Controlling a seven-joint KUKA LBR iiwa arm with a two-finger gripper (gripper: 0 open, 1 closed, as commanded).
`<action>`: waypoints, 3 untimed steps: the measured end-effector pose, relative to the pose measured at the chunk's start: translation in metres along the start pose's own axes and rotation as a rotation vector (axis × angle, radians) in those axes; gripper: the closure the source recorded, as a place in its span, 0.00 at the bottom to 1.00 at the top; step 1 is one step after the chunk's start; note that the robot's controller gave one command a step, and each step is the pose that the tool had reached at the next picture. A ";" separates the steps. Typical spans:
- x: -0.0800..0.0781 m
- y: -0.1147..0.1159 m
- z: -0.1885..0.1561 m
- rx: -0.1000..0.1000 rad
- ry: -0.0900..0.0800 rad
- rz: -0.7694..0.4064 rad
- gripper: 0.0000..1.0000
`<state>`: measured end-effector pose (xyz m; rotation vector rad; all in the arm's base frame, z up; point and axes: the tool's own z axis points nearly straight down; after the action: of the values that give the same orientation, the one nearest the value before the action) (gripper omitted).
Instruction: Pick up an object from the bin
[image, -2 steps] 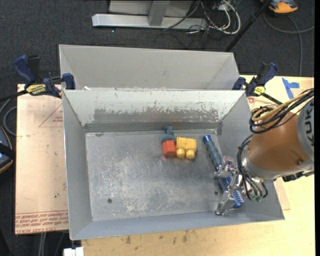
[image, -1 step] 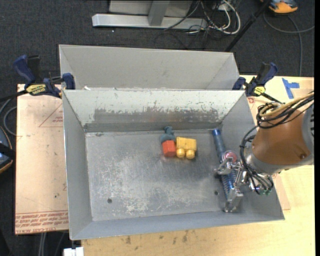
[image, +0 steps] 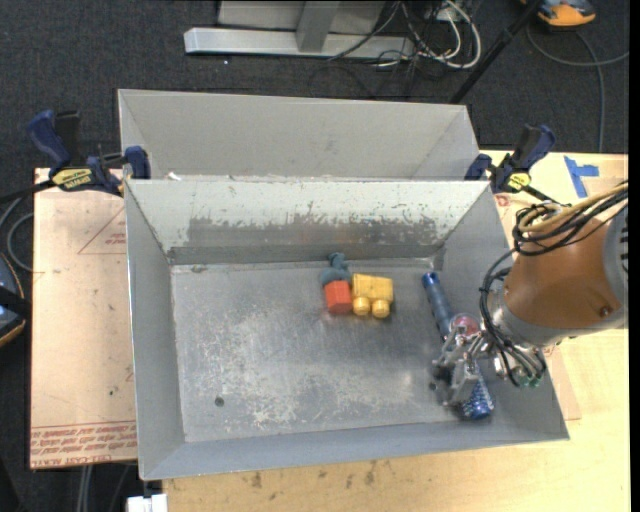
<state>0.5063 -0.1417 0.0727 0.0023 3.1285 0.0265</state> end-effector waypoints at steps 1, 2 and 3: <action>0.002 0.005 -0.135 0.019 0.004 -0.140 1.00; 0.003 0.005 -0.130 0.015 0.011 -0.138 0.00; -0.058 0.037 -0.030 0.011 0.016 -0.316 0.00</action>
Offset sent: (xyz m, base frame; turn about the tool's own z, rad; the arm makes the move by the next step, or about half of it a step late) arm -0.0059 0.0020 0.1305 -0.1411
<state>0.5644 -0.1051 0.1038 -0.4925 3.1034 0.0058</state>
